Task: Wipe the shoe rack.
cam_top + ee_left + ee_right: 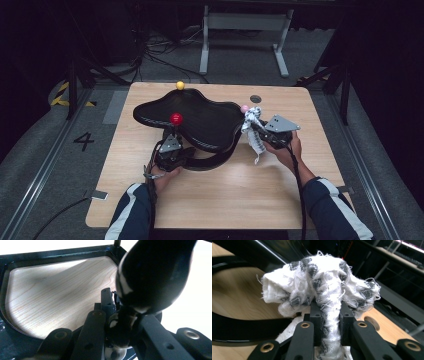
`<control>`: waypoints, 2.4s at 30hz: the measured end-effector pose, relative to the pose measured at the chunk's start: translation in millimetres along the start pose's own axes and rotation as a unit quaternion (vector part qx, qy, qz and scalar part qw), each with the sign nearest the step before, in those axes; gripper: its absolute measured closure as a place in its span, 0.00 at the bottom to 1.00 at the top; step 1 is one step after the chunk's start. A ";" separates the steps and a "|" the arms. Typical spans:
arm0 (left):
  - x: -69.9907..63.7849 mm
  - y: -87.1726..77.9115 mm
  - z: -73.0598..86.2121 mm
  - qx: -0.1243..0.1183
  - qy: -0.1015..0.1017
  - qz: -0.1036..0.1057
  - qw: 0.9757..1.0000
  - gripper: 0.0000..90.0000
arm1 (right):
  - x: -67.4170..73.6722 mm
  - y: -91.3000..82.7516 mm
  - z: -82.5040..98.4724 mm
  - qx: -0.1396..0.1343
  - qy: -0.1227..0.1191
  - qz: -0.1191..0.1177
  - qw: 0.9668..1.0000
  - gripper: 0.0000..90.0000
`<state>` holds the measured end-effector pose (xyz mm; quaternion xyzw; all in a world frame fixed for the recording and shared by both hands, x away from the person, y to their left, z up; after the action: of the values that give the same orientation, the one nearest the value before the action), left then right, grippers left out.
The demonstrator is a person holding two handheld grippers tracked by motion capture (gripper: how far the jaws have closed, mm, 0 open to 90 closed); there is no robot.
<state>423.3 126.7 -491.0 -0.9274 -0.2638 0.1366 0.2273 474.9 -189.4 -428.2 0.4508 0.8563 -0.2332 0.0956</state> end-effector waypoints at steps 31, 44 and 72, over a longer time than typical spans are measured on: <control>-1.3 -2.0 1.1 0.007 -0.011 -0.013 1.000 0.94 | 66.0 -78.4 -75.2 -0.144 -0.089 -0.074 0.983 0.87; 1.1 1.1 4.7 -0.011 -0.007 -0.008 1.000 0.92 | 41.5 -32.2 -41.1 -0.079 -0.062 -0.025 0.995 0.87; 1.3 2.6 4.8 -0.007 -0.011 -0.012 1.000 0.92 | -12.3 43.8 21.8 0.038 0.046 0.024 0.998 0.86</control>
<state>423.6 127.1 -496.6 -0.9242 -0.2781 0.1426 0.2196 516.8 -187.7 -456.3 0.4851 0.8390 -0.2425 0.0444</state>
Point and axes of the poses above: each handheld gripper's, and its own axes: y roughly forward along the jaws, z roughly out of its underside, x roughly to its left, the point moved 4 cm from there along y, roughly forward along the jaws, and after that the axes turned 7 degrees about z, right-handed, at the moved point
